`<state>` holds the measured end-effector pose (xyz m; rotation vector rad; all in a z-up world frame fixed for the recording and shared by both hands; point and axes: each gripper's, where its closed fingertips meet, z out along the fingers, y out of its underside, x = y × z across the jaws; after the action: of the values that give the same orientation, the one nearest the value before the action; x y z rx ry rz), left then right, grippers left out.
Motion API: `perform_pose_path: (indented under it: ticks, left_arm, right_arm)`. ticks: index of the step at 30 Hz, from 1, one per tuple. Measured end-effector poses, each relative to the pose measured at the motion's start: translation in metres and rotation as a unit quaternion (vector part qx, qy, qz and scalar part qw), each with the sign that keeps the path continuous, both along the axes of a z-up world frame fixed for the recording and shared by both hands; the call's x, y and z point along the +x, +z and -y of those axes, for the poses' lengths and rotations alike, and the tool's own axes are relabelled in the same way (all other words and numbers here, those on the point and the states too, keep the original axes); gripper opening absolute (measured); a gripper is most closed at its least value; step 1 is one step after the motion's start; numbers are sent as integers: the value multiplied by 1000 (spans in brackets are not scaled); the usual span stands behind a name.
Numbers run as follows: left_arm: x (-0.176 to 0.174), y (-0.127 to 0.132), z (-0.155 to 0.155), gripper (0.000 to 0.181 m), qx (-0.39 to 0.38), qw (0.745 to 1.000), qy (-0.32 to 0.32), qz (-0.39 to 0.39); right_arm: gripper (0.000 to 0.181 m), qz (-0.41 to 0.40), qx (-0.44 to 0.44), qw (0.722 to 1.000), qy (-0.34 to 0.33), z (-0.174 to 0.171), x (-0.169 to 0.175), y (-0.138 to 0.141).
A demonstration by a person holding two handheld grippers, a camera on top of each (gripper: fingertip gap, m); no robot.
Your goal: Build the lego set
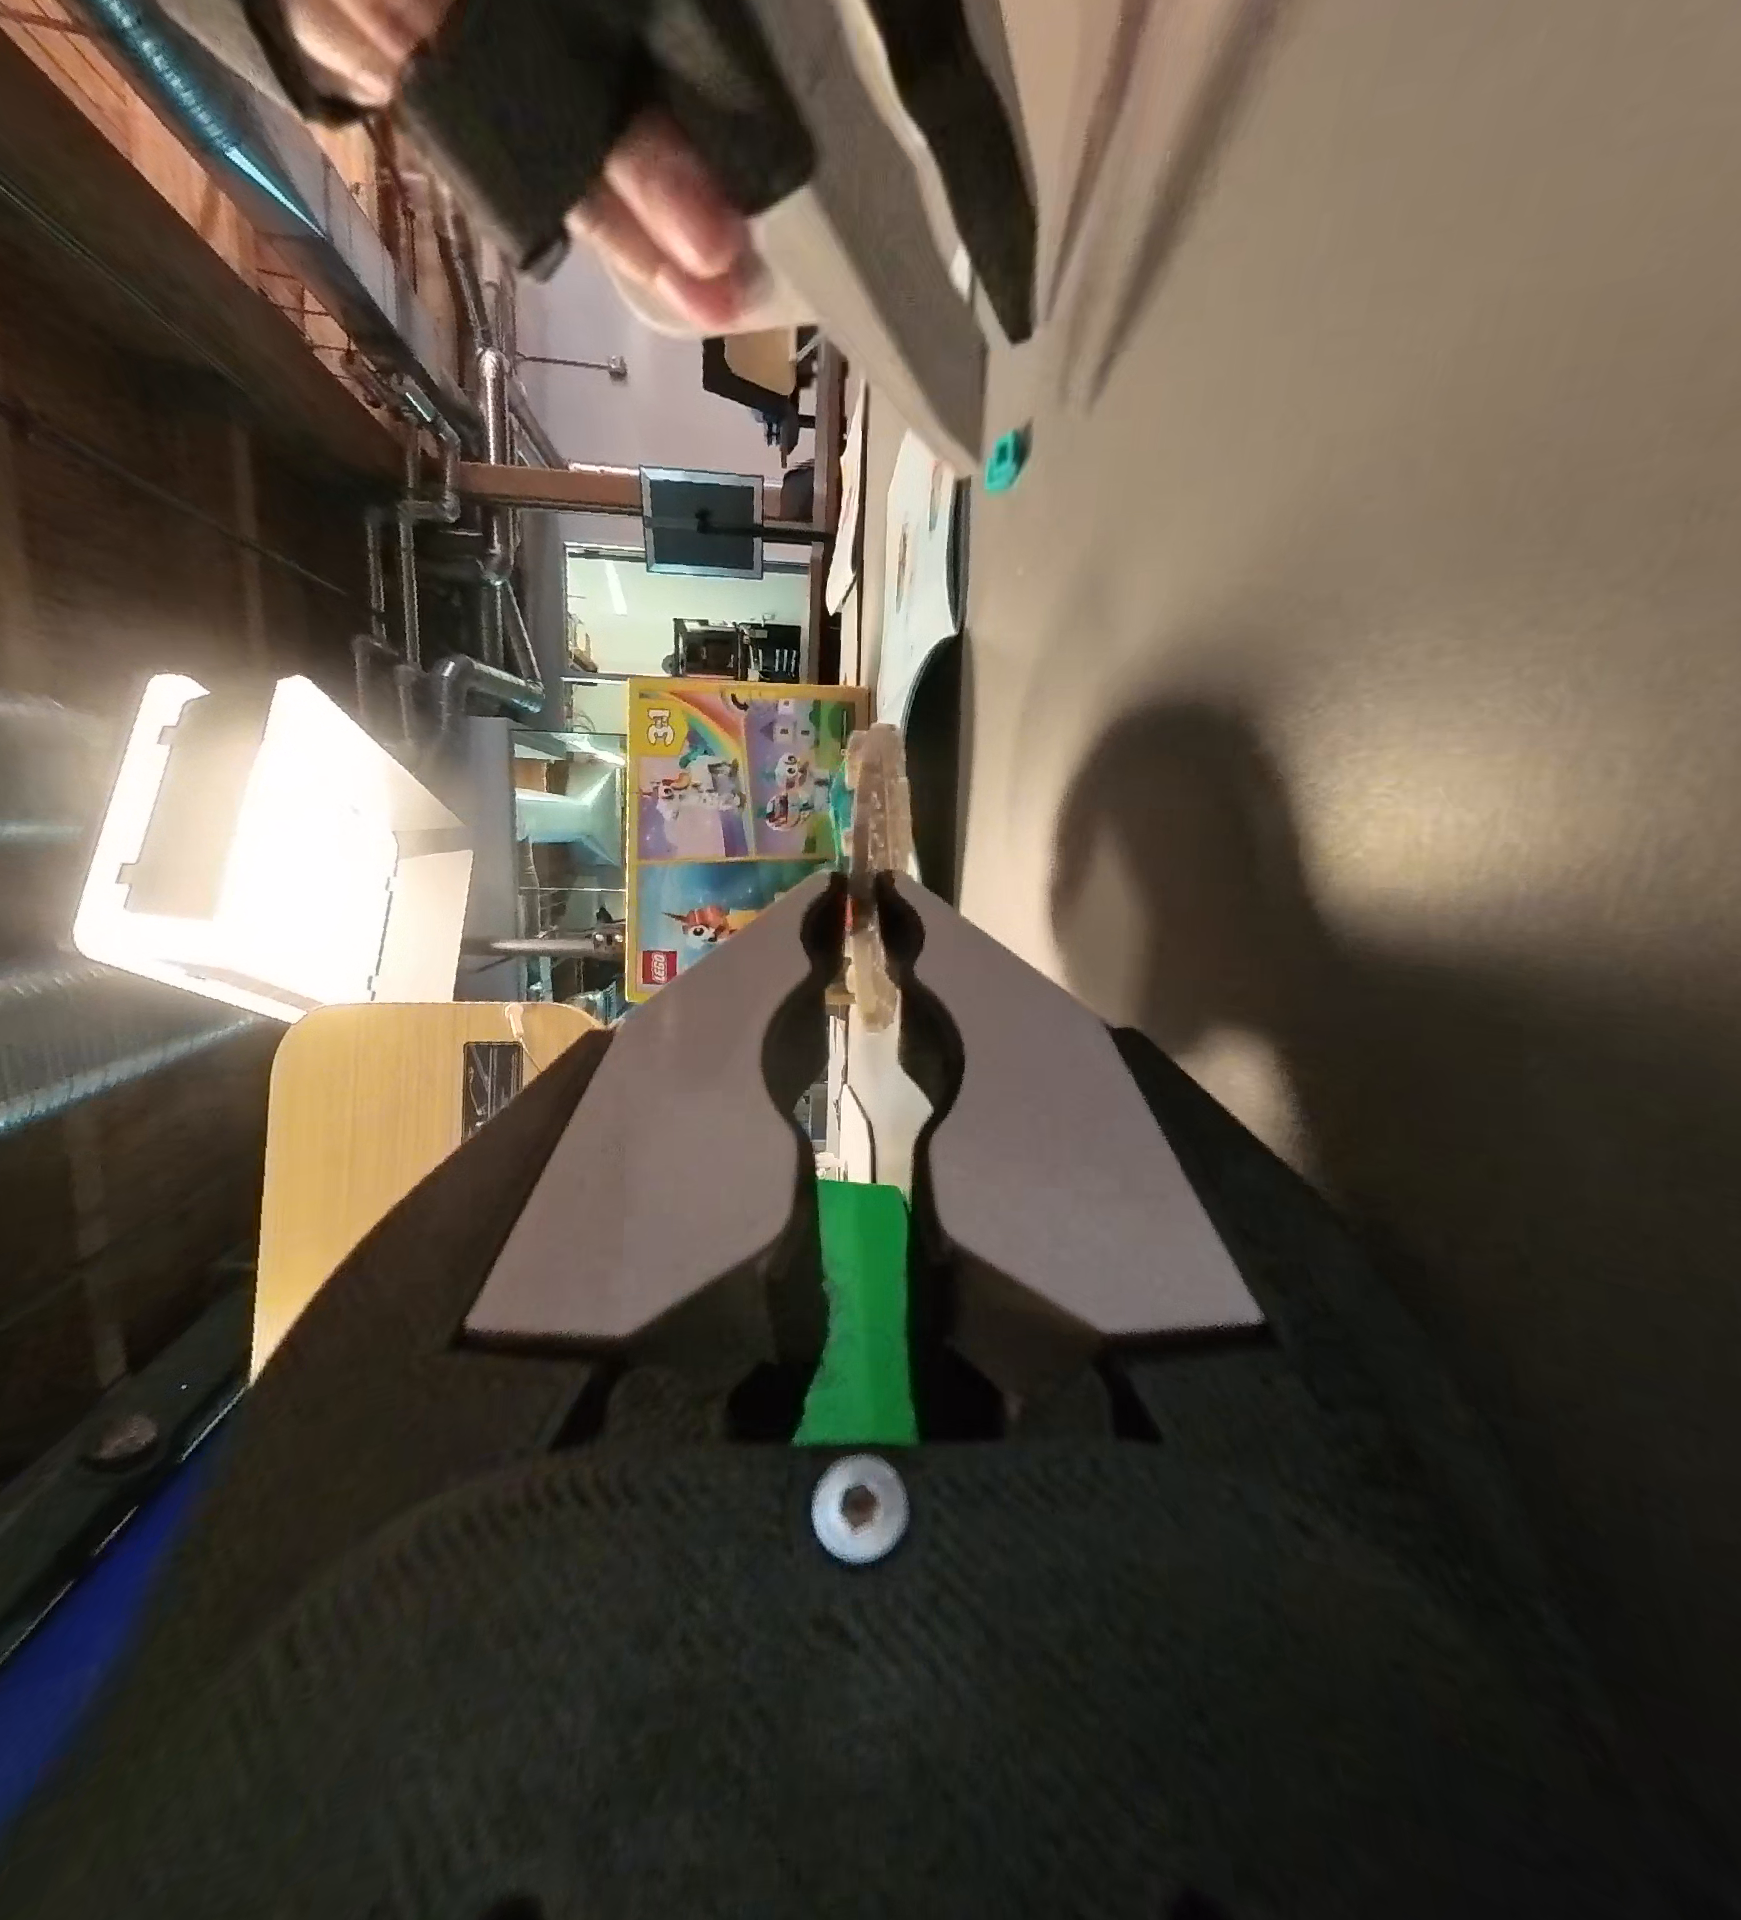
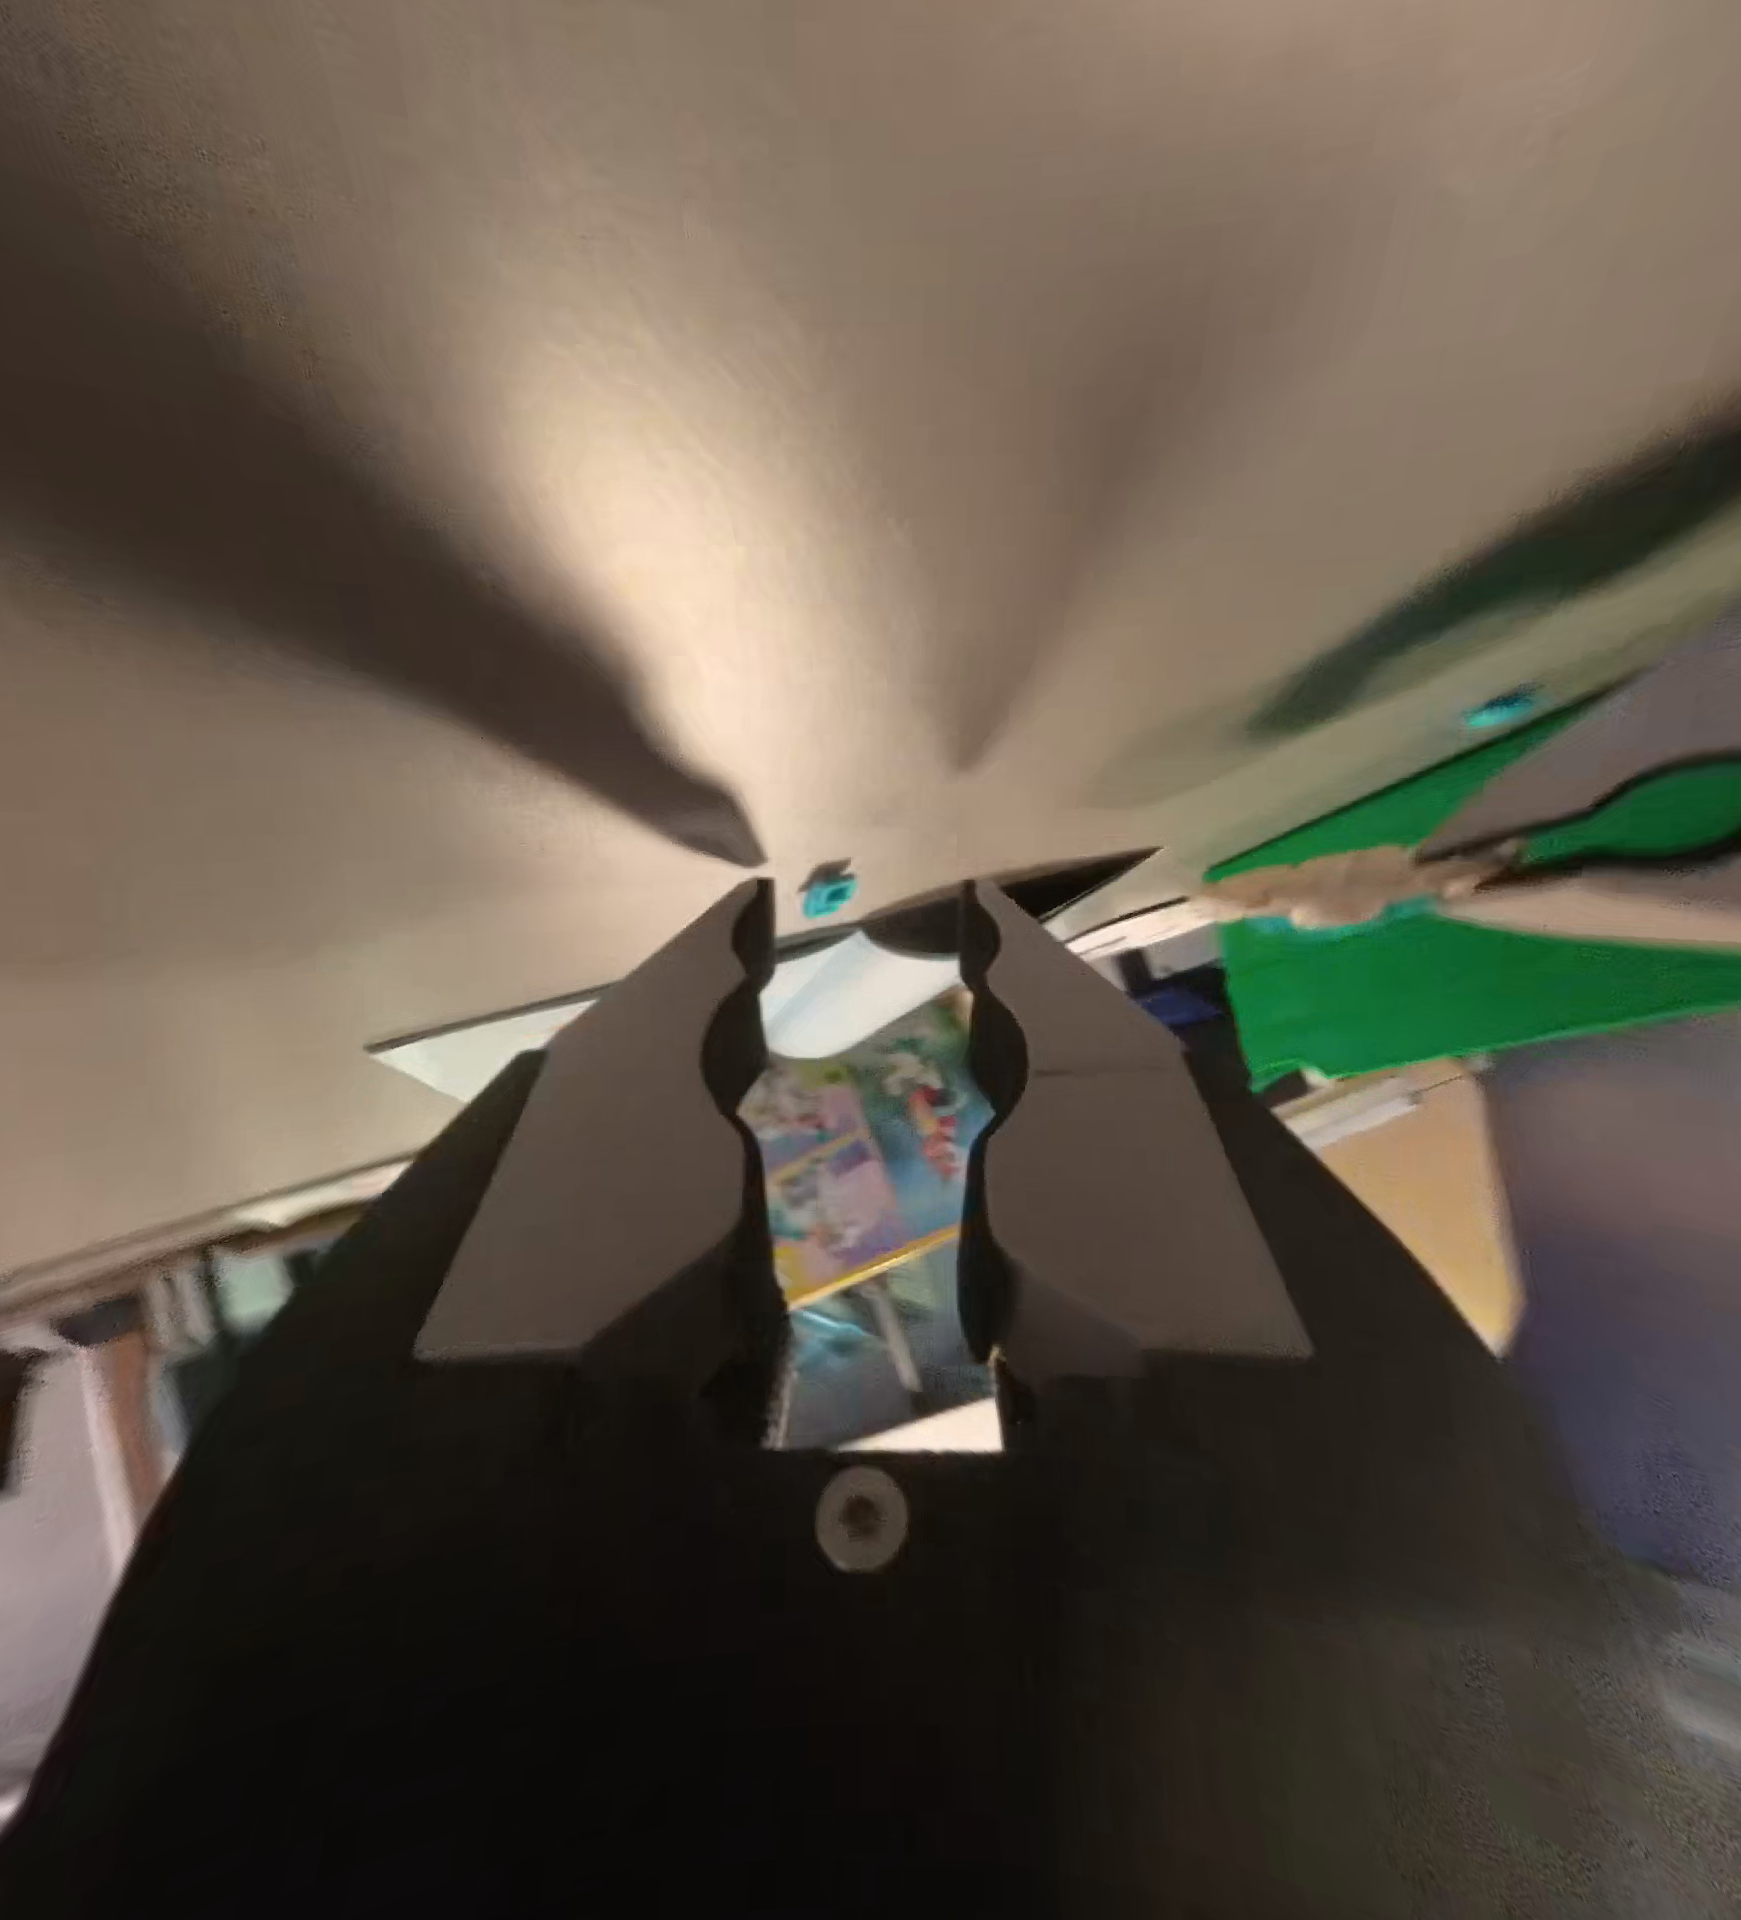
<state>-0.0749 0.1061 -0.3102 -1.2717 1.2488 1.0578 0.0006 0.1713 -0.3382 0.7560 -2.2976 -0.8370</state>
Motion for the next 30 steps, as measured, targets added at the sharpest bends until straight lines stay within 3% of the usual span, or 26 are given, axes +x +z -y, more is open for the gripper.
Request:
perform_pose_path:
  ticks: [2,3,4,6,8,10,11,12,14,17,19,21,27,30]
  left_arm:
    - [0,0,0,4,-1,1000,0,2]
    - [0,0,0,4,-2,1000,0,3]
    - [0,0,0,4,-1,1000,0,5]
    - [0,0,-1,4,-1,1000,-1,7]
    - [0,1,-1,4,1,1000,0,5]
    - [-1,2,-1,4,3,1000,2,5]
    - [-1,2,-1,4,5,1000,4,6]
    - [-2,3,-1,4,6,1000,6,6]
    - [-4,3,-1,4,6,1000,10,9]
    - [-2,1,-2,4,1,1000,7,6]
    - [0,-1,-2,4,-4,1000,3,4]
    - [0,-2,-2,4,-6,1000,2,2]
    - [0,-2,-2,4,-8,1000,3,2]
    - [1,-4,-2,4,-10,1000,1,-2]
  right_arm:
    - [32,6,-99,991,-94,-6,7,2]
    - [34,-3,-184,967,-174,-7,8,3]
    - [35,-8,-278,924,-263,-7,10,3]
    - [39,-23,-450,793,-411,-4,6,6]
    - [37,-49,-586,615,-525,-1,-3,11]
    - [35,-63,-673,431,-598,4,-7,9]
    - [34,-70,-695,368,-614,7,-6,6]
    - [32,-87,-703,325,-626,6,-4,0]
    - [30,-139,-721,271,-623,0,-1,-1]
    - [28,-191,-738,211,-612,-4,-1,-1]
    - [25,-217,-739,201,-605,-7,-6,-1]
    - [23,-240,-730,213,-604,-10,-11,-2]
    - [21,-280,-687,280,-610,-18,-20,-5]
    - [24,-284,-682,277,-615,-21,-25,-5]
